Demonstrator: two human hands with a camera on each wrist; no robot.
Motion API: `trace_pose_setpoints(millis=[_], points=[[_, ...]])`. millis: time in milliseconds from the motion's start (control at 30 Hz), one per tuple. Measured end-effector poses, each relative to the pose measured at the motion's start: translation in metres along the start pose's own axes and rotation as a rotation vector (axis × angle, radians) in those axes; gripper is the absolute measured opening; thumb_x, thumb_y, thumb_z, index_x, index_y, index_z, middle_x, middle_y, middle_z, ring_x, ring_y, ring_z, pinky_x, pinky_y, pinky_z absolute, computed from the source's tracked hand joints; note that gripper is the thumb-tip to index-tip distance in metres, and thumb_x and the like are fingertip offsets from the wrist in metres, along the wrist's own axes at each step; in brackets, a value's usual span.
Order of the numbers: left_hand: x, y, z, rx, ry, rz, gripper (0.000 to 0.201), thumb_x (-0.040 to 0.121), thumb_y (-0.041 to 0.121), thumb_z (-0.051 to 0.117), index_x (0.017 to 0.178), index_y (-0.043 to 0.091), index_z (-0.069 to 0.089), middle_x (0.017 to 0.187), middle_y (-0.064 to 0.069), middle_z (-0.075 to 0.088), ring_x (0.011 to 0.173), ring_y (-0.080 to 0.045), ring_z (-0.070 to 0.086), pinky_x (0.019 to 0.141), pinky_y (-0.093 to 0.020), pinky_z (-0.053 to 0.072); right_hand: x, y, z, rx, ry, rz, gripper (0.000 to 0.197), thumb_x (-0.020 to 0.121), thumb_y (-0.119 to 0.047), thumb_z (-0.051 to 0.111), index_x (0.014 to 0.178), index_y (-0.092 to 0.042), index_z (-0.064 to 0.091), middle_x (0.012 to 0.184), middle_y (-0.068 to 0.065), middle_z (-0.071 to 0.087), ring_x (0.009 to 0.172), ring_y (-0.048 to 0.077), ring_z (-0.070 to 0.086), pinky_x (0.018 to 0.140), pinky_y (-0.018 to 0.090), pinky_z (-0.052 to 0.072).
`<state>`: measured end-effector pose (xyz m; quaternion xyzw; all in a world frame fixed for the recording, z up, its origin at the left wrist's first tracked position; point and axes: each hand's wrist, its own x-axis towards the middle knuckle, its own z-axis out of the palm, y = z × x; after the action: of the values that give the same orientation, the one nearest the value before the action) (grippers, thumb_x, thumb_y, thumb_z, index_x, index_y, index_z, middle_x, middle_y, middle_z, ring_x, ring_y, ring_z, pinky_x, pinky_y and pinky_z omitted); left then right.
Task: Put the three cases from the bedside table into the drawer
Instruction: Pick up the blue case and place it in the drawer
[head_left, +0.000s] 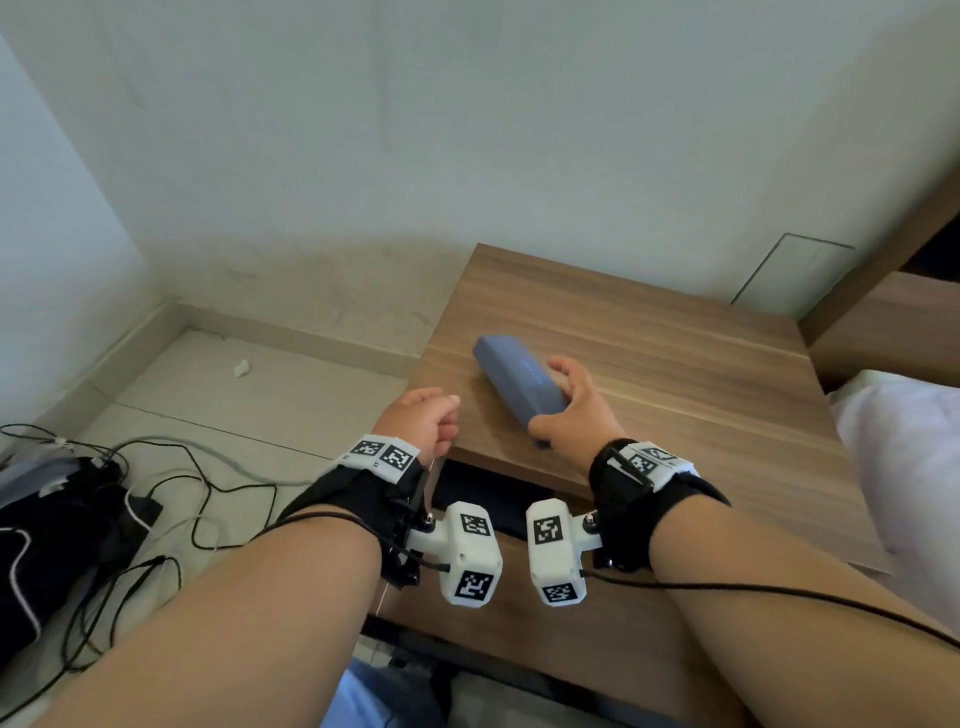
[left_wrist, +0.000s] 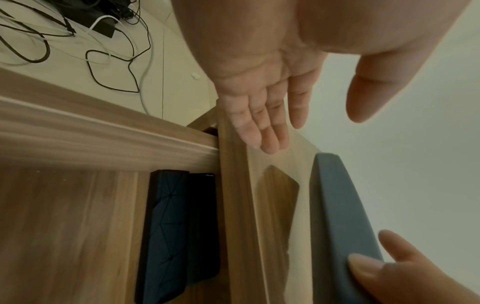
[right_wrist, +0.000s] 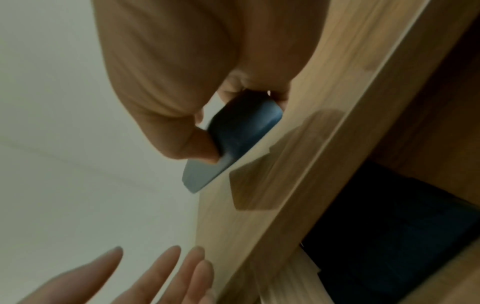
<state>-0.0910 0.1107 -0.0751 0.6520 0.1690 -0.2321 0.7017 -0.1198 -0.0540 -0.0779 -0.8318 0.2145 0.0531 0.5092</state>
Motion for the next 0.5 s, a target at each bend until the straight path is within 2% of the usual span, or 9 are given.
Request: trace_pose_setpoints(millis=[67, 100, 167, 200, 267, 333, 367, 433, 500], points=[[-0.009, -0.004, 0.002, 0.013, 0.011, 0.006, 0.025, 0.092, 0.022, 0.052, 0.116, 0.015, 0.05, 0.075, -0.001, 0.054, 0.065, -0.012, 0.051, 0.06, -0.021, 0.04, -0.012, 0.006, 0.0, 0.054, -0.079, -0.022, 0.085, 0.068, 0.001, 0.064, 0.141, -0.028, 0.031, 0.122, 0.013, 0.057, 0.087, 0.025, 0.059, 0.061, 0.032, 0.056], [-0.014, -0.006, 0.002, 0.007, 0.009, -0.01, 0.016, 0.092, 0.025, 0.051, 0.105, 0.015, 0.051, 0.074, -0.001, 0.052, 0.064, -0.013, 0.05, 0.059, -0.022, 0.039, -0.018, 0.009, 0.001, 0.068, -0.117, -0.038, 0.086, 0.067, 0.003, 0.064, 0.141, -0.027, 0.031, 0.125, 0.014, 0.057, 0.089, 0.025, 0.059, 0.061, 0.03, 0.054], [-0.026, -0.011, 0.001, -0.001, 0.012, -0.038, 0.019, 0.092, 0.032, 0.049, 0.085, 0.015, 0.052, 0.073, -0.003, 0.051, 0.063, -0.015, 0.048, 0.057, -0.024, 0.036, -0.032, 0.016, 0.001, 0.056, -0.178, -0.085, 0.088, 0.067, 0.008, 0.063, 0.142, -0.023, 0.03, 0.129, 0.013, 0.056, 0.096, 0.024, 0.058, 0.069, 0.028, 0.052], [-0.029, -0.013, 0.002, -0.003, 0.016, -0.05, 0.022, 0.091, 0.036, 0.05, 0.083, 0.015, 0.051, 0.075, -0.005, 0.053, 0.064, -0.016, 0.05, 0.057, -0.026, 0.038, -0.038, 0.018, 0.0, 0.039, -0.212, -0.103, 0.088, 0.067, 0.01, 0.063, 0.142, -0.022, 0.03, 0.13, 0.011, 0.055, 0.099, 0.023, 0.057, 0.072, 0.027, 0.052], [-0.035, -0.02, 0.002, 0.007, 0.041, -0.08, 0.028, 0.088, 0.043, 0.052, 0.086, 0.015, 0.051, 0.081, -0.009, 0.058, 0.072, -0.021, 0.058, 0.066, -0.033, 0.049, -0.05, 0.021, -0.004, -0.032, -0.282, -0.122, 0.089, 0.064, 0.005, 0.064, 0.142, -0.024, 0.029, 0.131, 0.007, 0.053, 0.104, 0.023, 0.056, 0.071, 0.024, 0.052], [-0.04, -0.025, 0.001, -0.007, 0.085, -0.125, 0.028, 0.086, 0.04, 0.056, 0.091, 0.013, 0.052, 0.086, -0.011, 0.06, 0.081, -0.026, 0.062, 0.075, -0.036, 0.055, -0.059, 0.024, -0.007, -0.098, -0.342, -0.133, 0.091, 0.061, -0.003, 0.066, 0.14, -0.028, 0.03, 0.133, 0.005, 0.051, 0.107, 0.025, 0.057, 0.072, 0.025, 0.054], [-0.043, -0.027, 0.0, -0.021, 0.103, -0.143, 0.027, 0.085, 0.035, 0.058, 0.096, 0.012, 0.052, 0.089, -0.011, 0.061, 0.081, -0.026, 0.063, 0.072, -0.034, 0.057, -0.064, 0.027, -0.008, -0.115, -0.359, -0.135, 0.09, 0.063, -0.003, 0.067, 0.141, -0.029, 0.029, 0.134, 0.003, 0.05, 0.109, 0.024, 0.057, 0.074, 0.024, 0.055], [-0.049, -0.032, -0.001, -0.039, 0.119, -0.152, 0.025, 0.085, 0.026, 0.06, 0.101, 0.009, 0.053, 0.09, -0.011, 0.061, 0.074, -0.022, 0.062, 0.062, -0.03, 0.056, -0.072, 0.032, -0.008, -0.146, -0.367, -0.125, 0.09, 0.069, -0.003, 0.071, 0.143, -0.029, 0.027, 0.128, -0.003, 0.046, 0.111, 0.021, 0.053, 0.07, 0.015, 0.051], [-0.055, -0.036, 0.0, -0.039, 0.116, -0.149, 0.019, 0.087, 0.02, 0.058, 0.098, 0.007, 0.052, 0.082, -0.009, 0.059, 0.069, -0.02, 0.06, 0.062, -0.031, 0.055, -0.075, 0.039, -0.009, -0.163, -0.352, -0.088, 0.09, 0.07, -0.008, 0.074, 0.144, -0.029, 0.027, 0.125, -0.003, 0.042, 0.111, 0.02, 0.051, 0.067, 0.015, 0.048]])
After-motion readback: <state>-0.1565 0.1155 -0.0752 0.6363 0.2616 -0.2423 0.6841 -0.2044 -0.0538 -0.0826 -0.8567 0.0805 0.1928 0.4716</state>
